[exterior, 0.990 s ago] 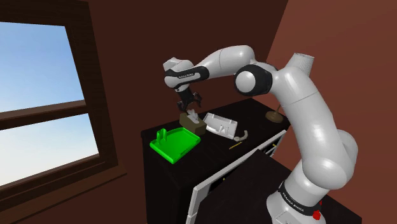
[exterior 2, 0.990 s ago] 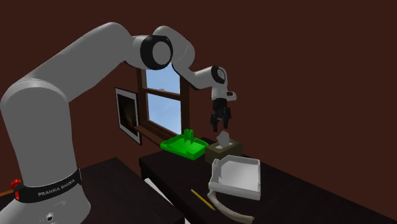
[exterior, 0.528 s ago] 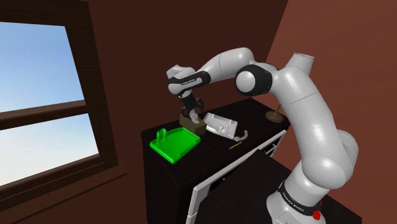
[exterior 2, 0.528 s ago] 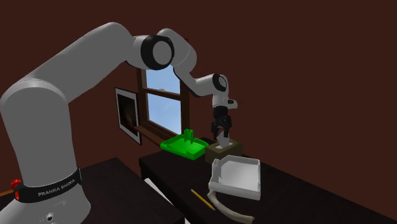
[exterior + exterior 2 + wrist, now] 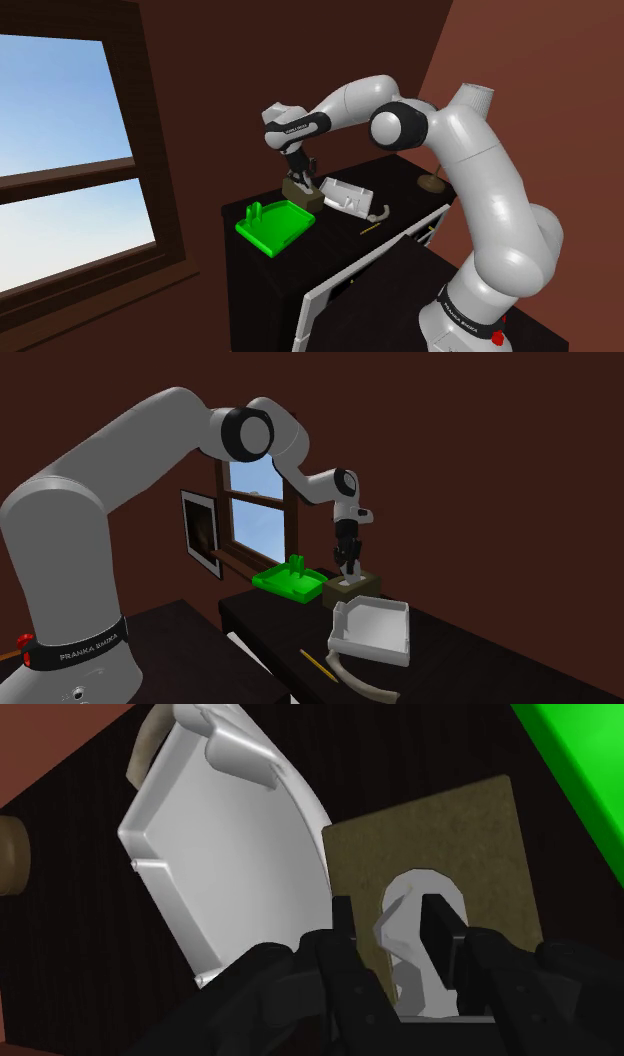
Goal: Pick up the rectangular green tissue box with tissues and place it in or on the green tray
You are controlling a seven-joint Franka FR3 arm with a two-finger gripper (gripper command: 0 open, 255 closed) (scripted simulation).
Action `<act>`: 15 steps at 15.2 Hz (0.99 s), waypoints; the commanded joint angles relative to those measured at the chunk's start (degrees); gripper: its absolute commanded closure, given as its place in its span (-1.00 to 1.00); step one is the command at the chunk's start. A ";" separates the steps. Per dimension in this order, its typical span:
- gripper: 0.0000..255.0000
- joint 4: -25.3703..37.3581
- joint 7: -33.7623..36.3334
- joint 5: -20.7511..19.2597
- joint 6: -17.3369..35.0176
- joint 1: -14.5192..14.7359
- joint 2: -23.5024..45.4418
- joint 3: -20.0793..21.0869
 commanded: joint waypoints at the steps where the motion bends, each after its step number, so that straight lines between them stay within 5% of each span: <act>1: 1.00 0.00 0.00 0.00 0.00 0.00 0.00 0.00; 15: 1.00 0.40 -1.07 0.23 -3.11 0.07 -2.89 0.12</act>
